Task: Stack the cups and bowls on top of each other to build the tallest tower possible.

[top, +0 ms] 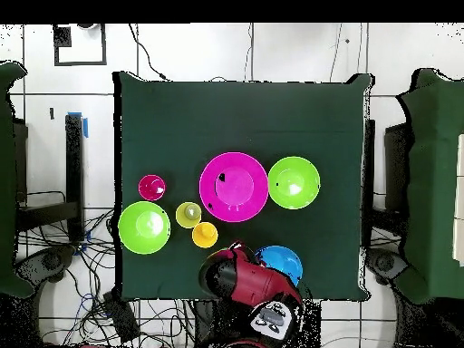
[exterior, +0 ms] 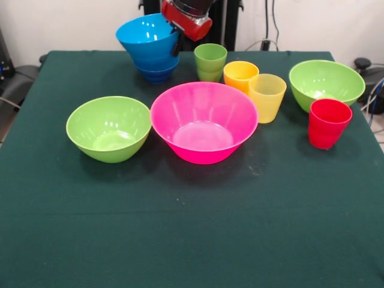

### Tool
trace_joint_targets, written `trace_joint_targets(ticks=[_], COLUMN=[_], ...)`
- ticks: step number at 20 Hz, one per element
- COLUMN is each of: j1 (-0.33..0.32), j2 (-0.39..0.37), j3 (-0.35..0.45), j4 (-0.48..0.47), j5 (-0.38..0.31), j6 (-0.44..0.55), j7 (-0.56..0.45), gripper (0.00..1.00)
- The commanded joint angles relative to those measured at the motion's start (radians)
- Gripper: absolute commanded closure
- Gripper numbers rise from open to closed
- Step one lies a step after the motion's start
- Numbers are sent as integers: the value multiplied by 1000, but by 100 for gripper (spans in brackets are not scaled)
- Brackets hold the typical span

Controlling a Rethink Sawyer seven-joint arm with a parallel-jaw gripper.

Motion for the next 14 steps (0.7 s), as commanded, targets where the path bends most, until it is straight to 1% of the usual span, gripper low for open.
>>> trace_joint_targets(ticks=[1, 7, 14], j1=[9, 29, 30], j2=[49, 47, 57], j3=[128, 115, 113], j4=[-21, -23, -31], j5=[-45, -39, -40], j6=[49, 43, 35], j7=[57, 68, 68], gripper=[100, 100, 100])
